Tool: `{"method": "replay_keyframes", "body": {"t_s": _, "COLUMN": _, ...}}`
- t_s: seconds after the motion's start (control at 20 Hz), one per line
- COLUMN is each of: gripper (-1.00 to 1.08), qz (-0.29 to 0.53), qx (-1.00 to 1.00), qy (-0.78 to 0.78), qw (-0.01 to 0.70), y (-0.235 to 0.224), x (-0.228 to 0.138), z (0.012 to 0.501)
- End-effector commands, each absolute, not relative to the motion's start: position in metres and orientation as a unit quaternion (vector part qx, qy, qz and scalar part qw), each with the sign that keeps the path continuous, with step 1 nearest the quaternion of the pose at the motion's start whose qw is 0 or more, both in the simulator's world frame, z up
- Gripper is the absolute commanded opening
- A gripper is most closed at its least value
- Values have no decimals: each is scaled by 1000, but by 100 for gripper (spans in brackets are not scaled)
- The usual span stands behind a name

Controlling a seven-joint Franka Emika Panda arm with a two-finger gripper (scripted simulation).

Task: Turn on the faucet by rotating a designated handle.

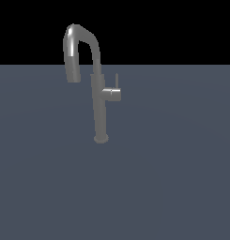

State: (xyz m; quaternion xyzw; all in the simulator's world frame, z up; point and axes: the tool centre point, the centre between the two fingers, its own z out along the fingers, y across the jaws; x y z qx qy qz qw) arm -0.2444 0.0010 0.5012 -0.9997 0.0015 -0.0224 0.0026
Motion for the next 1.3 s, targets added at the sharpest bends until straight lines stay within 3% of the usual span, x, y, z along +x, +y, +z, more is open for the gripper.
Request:
{"method": "replay_keyframes", "body": {"t_s": 0.0, "gripper": -100, "qz": -22, "qx": -1000, "qy": 1, "qw": 3, "y": 1, "x": -244, "z": 501}}
{"method": "replay_keyframes", "body": {"t_s": 0.6, "gripper": -100, "qz": 5, "qx": -999, "qy": 32, "qw": 32, "y": 4, "x": -226, "z": 498}}
{"method": "replay_keyframes", "body": {"t_s": 1.25, "gripper": -100, "qz": 98, "qx": -977, "qy": 135, "qw": 132, "y": 8, "x": -163, "z": 482}}
